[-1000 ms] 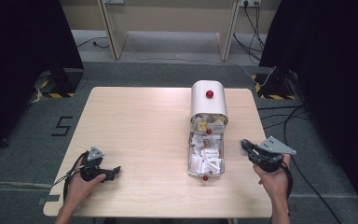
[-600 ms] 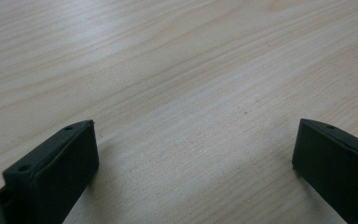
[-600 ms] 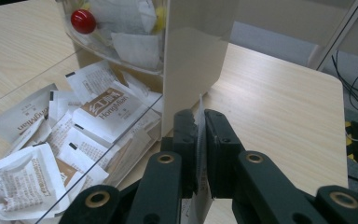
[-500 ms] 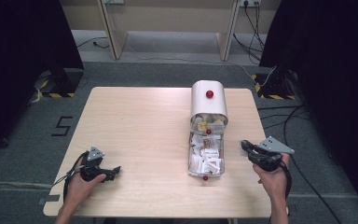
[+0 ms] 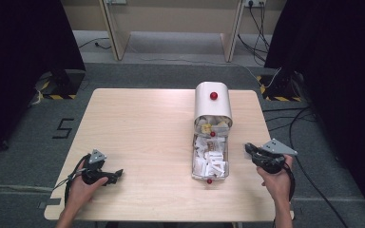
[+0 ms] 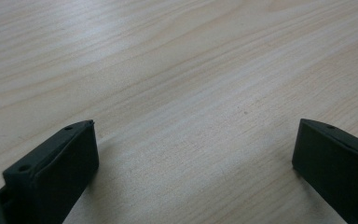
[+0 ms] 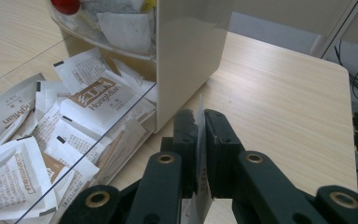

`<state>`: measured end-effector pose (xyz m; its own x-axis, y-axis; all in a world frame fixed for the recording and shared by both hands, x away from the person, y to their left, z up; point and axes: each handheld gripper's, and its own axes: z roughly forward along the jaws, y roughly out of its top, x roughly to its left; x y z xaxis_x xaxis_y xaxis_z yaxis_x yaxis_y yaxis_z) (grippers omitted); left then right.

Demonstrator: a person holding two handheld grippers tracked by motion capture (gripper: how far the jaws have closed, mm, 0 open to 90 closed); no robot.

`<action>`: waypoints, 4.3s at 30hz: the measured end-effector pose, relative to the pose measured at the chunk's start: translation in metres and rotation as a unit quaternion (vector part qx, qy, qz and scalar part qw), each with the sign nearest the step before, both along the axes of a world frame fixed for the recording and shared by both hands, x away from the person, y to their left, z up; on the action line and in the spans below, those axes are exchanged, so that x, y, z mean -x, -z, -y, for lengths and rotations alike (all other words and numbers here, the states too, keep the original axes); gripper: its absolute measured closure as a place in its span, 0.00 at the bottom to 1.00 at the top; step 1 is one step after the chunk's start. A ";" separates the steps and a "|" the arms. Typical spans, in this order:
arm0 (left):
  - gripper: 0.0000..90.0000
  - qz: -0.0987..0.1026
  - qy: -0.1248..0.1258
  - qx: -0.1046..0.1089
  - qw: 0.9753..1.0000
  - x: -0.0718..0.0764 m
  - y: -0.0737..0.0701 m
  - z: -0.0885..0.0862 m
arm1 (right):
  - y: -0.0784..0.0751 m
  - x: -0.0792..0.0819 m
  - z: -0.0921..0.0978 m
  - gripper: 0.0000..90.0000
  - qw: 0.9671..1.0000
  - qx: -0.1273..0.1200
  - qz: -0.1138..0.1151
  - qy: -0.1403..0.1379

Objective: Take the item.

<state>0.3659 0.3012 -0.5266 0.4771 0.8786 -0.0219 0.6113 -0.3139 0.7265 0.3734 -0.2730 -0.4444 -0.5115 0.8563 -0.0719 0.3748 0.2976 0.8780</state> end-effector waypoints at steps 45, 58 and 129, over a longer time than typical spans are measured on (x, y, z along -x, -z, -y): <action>0.00 0.000 0.000 0.000 1.000 0.000 0.000 0.000 | 0.039 -0.031 0.001 0.94 0.998 0.010 -0.050 0.020; 0.00 0.000 0.000 0.000 1.000 0.000 0.000 0.000 | 0.047 -0.033 0.001 0.93 0.997 0.012 -0.066 0.024; 0.00 0.000 0.000 0.000 1.000 0.000 0.000 0.000 | 0.035 0.000 0.000 0.43 0.997 0.001 -0.058 0.052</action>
